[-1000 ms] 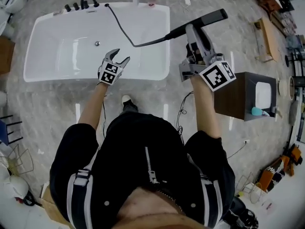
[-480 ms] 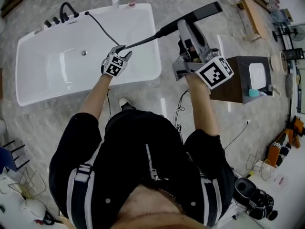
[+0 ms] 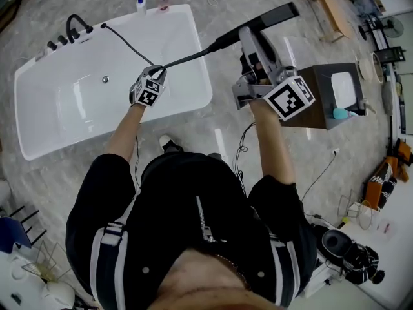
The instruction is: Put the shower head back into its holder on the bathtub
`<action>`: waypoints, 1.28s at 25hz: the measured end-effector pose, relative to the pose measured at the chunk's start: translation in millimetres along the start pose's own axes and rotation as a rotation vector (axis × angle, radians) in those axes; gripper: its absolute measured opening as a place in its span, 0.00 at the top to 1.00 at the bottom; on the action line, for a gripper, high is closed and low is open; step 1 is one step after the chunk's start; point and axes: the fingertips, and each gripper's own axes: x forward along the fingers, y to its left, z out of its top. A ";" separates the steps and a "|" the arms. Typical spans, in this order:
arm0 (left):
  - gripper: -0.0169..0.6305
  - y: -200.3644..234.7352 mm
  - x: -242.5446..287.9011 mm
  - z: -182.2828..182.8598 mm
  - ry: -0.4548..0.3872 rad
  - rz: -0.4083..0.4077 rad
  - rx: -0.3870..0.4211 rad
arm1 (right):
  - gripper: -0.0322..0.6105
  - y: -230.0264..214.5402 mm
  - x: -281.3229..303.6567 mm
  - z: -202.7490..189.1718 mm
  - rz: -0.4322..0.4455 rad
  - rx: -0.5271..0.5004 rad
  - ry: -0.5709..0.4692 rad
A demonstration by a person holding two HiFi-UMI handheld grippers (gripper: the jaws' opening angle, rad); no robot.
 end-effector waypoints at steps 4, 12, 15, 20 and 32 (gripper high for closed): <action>0.86 9.7 -12.8 -7.7 0.002 0.035 -0.017 | 0.75 -15.6 -3.3 -4.8 -0.036 -0.021 0.016; 0.87 52.3 -50.7 -7.2 -0.048 0.185 -0.062 | 0.75 -41.0 7.9 -30.7 -0.029 -0.086 0.099; 0.87 66.6 -66.2 6.4 -0.065 0.253 -0.096 | 0.75 -52.2 18.3 -43.4 0.000 -0.134 0.144; 0.87 88.2 -95.3 22.5 -0.080 0.358 -0.130 | 0.75 -68.7 38.1 -68.9 0.051 -0.173 0.247; 0.87 139.7 -161.8 105.6 -0.211 0.626 -0.096 | 0.75 -70.0 77.3 -96.1 0.246 -0.212 0.334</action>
